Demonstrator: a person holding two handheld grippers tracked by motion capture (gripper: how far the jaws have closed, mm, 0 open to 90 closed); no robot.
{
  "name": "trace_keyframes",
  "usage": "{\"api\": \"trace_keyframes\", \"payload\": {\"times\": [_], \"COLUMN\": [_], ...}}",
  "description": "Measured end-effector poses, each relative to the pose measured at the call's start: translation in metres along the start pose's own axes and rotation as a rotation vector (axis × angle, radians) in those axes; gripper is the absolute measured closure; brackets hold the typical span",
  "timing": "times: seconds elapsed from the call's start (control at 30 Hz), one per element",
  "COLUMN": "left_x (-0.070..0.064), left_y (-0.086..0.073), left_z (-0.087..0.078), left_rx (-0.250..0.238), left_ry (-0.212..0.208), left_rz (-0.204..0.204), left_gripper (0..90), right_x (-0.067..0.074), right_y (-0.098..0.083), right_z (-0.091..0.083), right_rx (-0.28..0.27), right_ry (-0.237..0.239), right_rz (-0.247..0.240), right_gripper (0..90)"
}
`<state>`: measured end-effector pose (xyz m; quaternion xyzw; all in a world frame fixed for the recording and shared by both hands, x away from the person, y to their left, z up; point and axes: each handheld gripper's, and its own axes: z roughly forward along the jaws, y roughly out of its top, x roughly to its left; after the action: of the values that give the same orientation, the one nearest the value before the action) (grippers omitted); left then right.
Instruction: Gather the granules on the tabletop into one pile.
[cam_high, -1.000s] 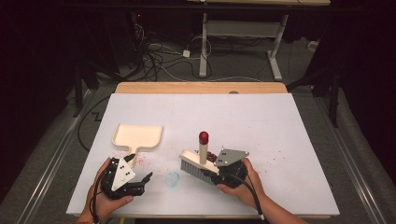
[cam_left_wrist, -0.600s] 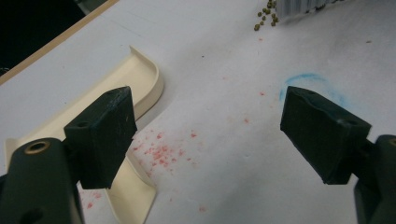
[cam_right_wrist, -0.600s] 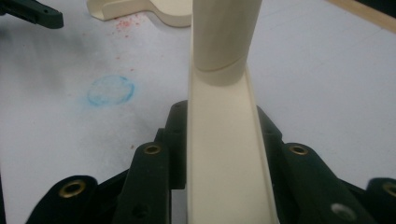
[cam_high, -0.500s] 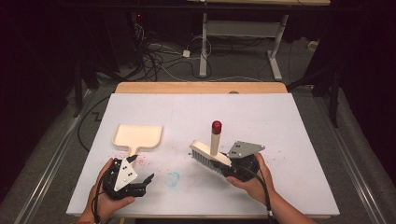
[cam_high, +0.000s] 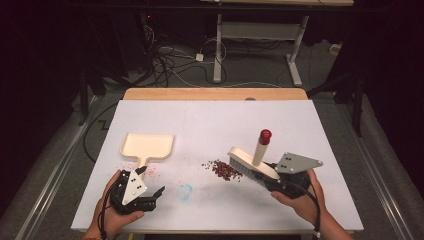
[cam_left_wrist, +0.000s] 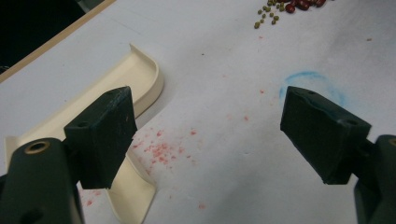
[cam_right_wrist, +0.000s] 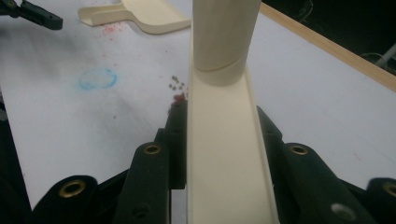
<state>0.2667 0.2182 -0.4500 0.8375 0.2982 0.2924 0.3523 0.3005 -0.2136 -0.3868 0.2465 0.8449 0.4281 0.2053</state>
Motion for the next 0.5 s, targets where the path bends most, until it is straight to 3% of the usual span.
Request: {"api": "trace_keyframes", "payload": {"times": [0.2,0.5], "left_x": [-0.002,-0.002], "left_y": [0.002,0.003], "left_z": [0.001,0.003], "left_rx": [0.003,0.005], "left_ry": [-0.001,-0.006], "left_rz": [0.008,0.014], "left_gripper": [17.6,17.6], "right_x": [-0.01,-0.008], "right_y": [-0.022,-0.039], "right_z": [-0.019,-0.004], "right_rx": [0.023,0.119], "right_ry": [-0.032,-0.048], "right_rz": [0.034,0.021], "right_gripper": [67.8,67.9]}}
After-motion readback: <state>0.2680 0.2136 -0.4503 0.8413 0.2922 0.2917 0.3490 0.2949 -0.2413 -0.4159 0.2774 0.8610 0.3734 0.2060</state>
